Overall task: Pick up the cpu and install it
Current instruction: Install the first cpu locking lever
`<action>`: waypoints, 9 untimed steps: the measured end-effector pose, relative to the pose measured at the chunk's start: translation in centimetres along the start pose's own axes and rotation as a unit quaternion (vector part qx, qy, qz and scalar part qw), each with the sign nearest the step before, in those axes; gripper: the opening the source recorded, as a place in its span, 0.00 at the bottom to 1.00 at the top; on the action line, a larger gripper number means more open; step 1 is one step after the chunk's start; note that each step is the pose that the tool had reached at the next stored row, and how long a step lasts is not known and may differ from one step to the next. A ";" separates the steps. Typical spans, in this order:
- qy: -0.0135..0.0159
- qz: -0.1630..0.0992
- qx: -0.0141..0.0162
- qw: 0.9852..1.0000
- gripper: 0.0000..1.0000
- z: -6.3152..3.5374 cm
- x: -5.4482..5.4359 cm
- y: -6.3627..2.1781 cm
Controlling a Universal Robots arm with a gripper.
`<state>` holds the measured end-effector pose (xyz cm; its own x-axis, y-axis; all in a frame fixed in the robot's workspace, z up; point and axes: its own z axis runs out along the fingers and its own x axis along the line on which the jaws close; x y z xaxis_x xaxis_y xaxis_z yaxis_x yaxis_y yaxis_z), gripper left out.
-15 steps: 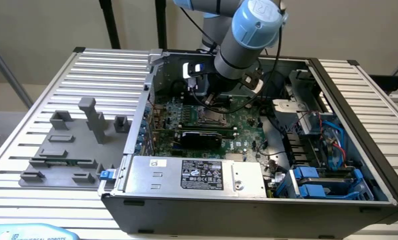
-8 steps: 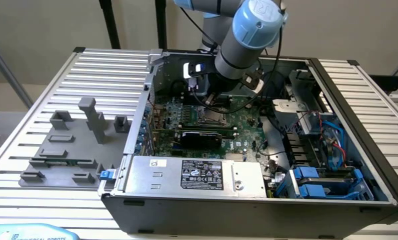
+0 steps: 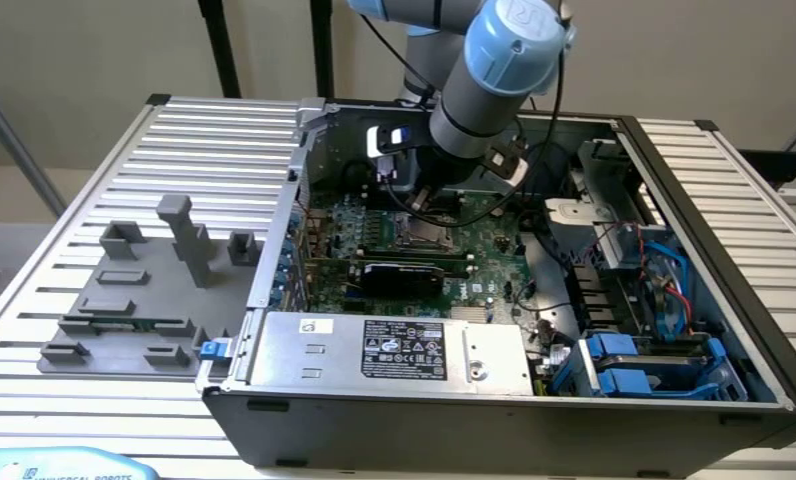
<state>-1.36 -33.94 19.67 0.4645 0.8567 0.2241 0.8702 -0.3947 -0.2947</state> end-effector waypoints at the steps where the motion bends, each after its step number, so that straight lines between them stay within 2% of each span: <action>1: -0.001 0.000 -0.001 1.000 0.11 0.01 0.0 0.00; 2: -0.001 0.000 -0.002 1.000 0.11 0.00 0.0 0.01; 6: -0.001 -0.001 -0.005 1.000 0.11 0.07 0.0 0.02; 9: -0.001 -0.001 -0.006 1.000 0.11 0.11 0.0 -0.01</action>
<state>-1.38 -33.89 19.58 0.4620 0.8584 0.2231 0.8733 -0.3964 -0.2832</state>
